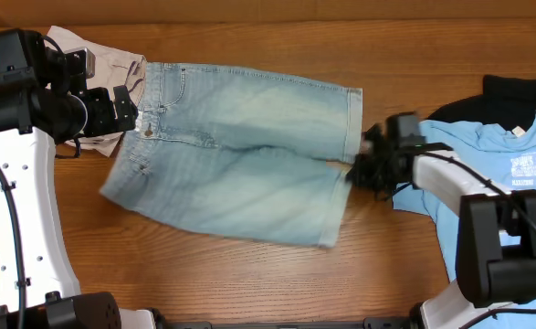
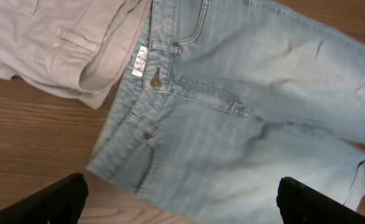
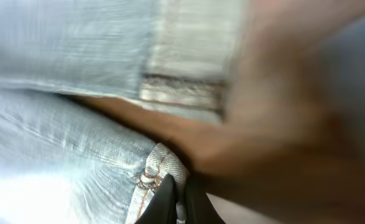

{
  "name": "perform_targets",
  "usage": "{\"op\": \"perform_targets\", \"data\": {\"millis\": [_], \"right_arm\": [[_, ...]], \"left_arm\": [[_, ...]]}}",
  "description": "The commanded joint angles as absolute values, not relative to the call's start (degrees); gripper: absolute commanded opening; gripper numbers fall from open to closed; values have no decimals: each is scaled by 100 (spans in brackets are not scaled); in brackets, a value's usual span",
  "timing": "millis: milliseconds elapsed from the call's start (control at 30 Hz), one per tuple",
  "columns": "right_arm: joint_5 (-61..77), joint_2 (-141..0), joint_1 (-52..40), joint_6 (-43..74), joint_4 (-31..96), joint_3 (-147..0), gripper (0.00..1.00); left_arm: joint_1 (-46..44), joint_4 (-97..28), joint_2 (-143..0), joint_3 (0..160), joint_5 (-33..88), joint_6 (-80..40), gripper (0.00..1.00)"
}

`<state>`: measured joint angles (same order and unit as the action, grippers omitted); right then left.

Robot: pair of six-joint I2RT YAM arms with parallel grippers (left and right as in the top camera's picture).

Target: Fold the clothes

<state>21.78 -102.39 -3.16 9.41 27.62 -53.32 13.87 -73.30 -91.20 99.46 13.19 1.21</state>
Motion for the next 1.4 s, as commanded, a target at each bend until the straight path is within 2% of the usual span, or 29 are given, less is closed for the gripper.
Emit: {"op": "perform_targets", "data": {"millis": [0, 133, 200, 333, 500, 667, 867, 967, 1100, 1233, 1267, 1367], "right_arm": [[1339, -10278, 165, 1525, 2598, -5413, 4], [1527, -10252, 598, 1627, 2906, -5419, 4], [2060, -10162, 709, 1245, 3212, -5419, 25], [2480, -9579, 705, 1009, 4027, -5419, 32], [2475, -8833, 676, 1382, 5205, -5417, 55], [2456, -8781, 676, 1433, 6226, -5192, 51], [2473, -8781, 676, 1881, 5924, -4429, 31], [2794, -8781, 676, 1938, 5137, -3896, 31], [3006, -8781, 676, 1907, 4587, -3592, 43], [3385, -8781, 676, 1632, 4434, -3496, 47], [3385, -8781, 676, 1634, 4453, -3492, 45], [3380, -8781, 676, 1636, 4491, -3494, 26]], "left_arm": [[1358, -7522, -9376, 9948, 1219, 172, 100], [1358, -7907, -9784, 9948, 1083, 169, 100], [1358, -7961, -9996, 9948, 1096, 128, 100], [1358, -8058, -10499, 9948, 1297, 64, 100], [1361, -8119, -10593, 9957, 1361, 89, 99], [1361, -8130, -10136, 9966, 1330, -119, 100], [1361, -8412, -9948, 9935, 923, -919, 99], [1358, -8484, -9955, 9671, 836, -1063, 100], [1361, -8392, -9955, 9321, 834, -1103, 100], [1361, -8178, -9955, 8897, 832, -1127, 100], [1365, -8088, -9955, 8772, 834, -1153, 100], [1365, -7830, -9955, 8449, 834, -1181, 100]]}}
